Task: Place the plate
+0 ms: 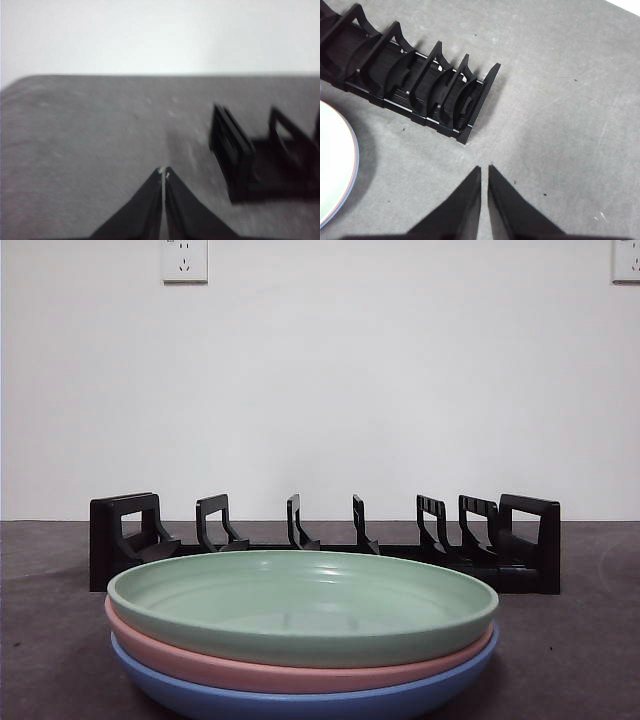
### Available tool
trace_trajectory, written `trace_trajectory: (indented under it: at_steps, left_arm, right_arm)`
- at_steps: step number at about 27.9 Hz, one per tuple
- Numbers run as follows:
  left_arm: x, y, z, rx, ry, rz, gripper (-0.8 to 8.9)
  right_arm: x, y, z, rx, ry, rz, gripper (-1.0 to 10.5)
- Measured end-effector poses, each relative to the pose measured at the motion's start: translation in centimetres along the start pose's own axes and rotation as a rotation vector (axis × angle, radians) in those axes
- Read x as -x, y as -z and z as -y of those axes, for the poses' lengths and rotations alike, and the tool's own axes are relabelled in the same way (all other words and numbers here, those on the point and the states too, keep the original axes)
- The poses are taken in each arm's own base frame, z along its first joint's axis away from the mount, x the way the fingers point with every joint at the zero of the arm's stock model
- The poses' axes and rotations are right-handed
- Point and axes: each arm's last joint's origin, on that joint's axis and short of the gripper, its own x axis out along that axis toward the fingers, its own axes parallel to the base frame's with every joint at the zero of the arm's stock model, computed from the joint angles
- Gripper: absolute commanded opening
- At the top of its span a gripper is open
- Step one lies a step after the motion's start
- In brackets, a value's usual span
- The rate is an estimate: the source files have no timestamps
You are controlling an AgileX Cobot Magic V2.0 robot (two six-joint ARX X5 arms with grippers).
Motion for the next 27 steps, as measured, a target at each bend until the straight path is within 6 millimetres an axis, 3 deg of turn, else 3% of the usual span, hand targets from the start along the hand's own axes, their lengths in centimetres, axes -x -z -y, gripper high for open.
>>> trace_trajectory:
  at_steps: [6,20,24,27]
  left_arm:
    - [0.0,0.2,-0.2,0.097,-0.019,-0.017,0.07]
    - [0.0,0.1,-0.2,0.121,-0.019,-0.014,0.07]
    - [0.0,0.1,-0.2,0.121,-0.019,-0.014,0.07]
    - [0.0,0.1,-0.2,0.121,-0.019,-0.014,0.07]
  right_arm:
    - [0.1,0.0,0.0,-0.001,0.0,0.003,0.2]
    - [0.1,-0.1,0.0,0.01,0.003,0.016,0.2]
    - [0.2,0.0,0.7,-0.031,0.026,0.178,0.2]
    - [-0.4,2.9,1.6,-0.103,0.077,0.361,0.2]
